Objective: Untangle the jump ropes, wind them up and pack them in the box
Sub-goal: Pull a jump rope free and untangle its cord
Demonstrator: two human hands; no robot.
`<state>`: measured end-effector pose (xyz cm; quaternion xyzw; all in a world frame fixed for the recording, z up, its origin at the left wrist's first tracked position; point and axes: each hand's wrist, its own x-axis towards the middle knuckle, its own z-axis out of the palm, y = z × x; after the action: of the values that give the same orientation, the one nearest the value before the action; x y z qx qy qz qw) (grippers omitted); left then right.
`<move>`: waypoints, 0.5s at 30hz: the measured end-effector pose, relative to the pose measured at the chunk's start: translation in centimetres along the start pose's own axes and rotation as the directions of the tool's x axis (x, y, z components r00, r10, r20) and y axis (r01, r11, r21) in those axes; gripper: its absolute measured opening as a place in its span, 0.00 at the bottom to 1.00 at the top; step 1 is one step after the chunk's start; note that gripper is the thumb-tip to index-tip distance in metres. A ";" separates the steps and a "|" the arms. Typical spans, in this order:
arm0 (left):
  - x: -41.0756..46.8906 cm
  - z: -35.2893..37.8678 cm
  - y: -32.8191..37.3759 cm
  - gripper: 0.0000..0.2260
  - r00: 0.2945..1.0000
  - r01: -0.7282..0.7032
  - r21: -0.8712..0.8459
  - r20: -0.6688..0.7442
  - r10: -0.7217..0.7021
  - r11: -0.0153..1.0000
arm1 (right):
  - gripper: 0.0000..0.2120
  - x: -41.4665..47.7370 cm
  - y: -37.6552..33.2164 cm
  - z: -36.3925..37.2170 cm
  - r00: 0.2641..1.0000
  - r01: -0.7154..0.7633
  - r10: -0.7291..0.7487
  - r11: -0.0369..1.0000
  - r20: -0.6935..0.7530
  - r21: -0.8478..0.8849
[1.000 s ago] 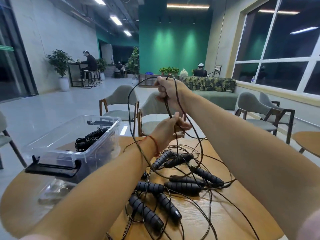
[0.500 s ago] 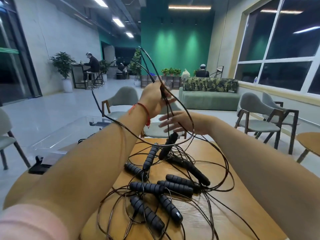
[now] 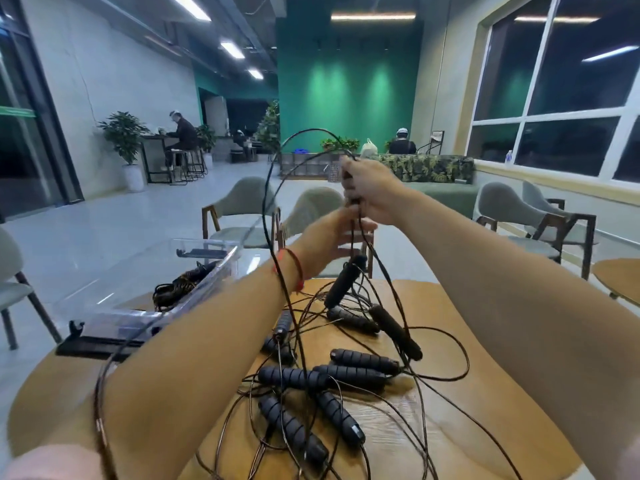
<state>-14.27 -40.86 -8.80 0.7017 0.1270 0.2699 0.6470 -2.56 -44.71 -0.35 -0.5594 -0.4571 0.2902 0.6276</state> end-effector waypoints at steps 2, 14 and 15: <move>-0.1 0.8 -0.8 0.16 1.000 -0.003 0.014 -0.004 0.003 1.000 | 0.15 0.8 -0.6 -0.2 0.999 0.027 -0.025 0.996 -0.023 0.083; 1.1 -1.2 2.0 0.13 0.932 -0.181 0.264 -0.262 0.251 0.947 | 0.18 -1.4 1.5 -2.3 0.971 0.041 -0.017 0.995 0.238 -0.094; 1.2 -1.4 2.2 0.12 0.934 -0.184 0.202 -0.271 0.235 0.962 | 0.18 -1.7 2.2 -2.7 0.959 0.021 0.018 0.991 0.284 -0.133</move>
<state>-14.42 -39.34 -6.39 0.7173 0.1685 0.4261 0.5249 -0.55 -46.92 -2.78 -0.5526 -0.5616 0.3353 0.5165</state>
